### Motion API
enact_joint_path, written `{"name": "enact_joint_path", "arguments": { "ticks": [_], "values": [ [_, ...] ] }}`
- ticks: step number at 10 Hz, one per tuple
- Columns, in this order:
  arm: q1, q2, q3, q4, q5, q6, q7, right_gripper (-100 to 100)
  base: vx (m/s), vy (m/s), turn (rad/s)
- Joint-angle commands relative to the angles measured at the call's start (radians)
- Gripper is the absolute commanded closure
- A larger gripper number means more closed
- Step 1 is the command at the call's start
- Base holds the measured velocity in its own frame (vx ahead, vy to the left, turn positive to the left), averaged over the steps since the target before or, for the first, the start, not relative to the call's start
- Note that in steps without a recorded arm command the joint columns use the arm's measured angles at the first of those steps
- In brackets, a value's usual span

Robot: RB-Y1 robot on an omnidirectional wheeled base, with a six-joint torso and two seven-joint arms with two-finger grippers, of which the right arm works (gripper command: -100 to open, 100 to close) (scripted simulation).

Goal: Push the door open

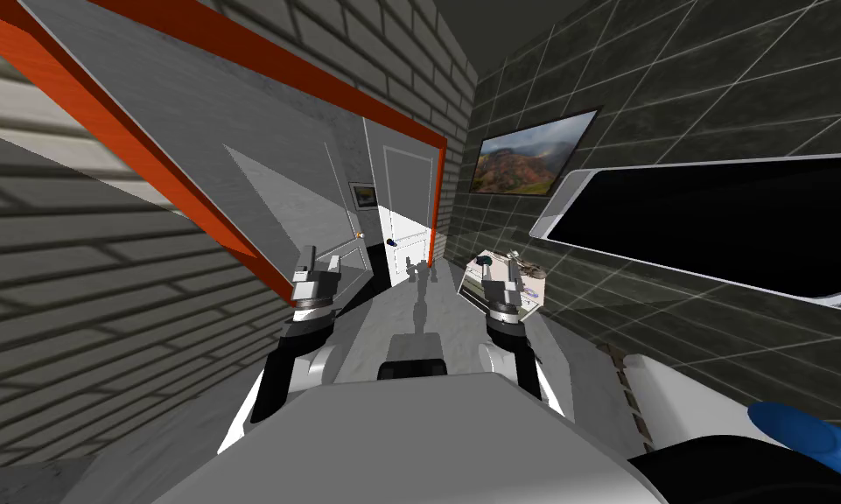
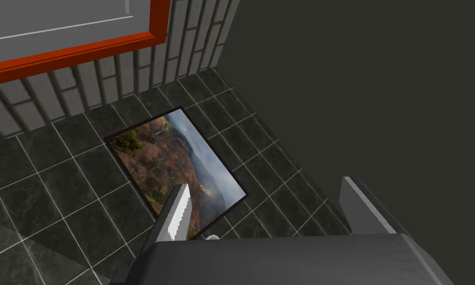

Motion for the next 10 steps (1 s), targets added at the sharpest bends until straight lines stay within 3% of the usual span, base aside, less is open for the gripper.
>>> {"name": "enact_joint_path", "arguments": {
  "ticks": [1,10],
  "values": [
    [-0.009,-0.009,0.007,0.033,-0.016,-0.009,-0.023,-100,0.098,-0.018,0.189],
    [-0.059,-0.04,0.05,0.223,-0.106,-0.06,-0.154,-100,0.15,-0.01,0.168]
  ]
}}
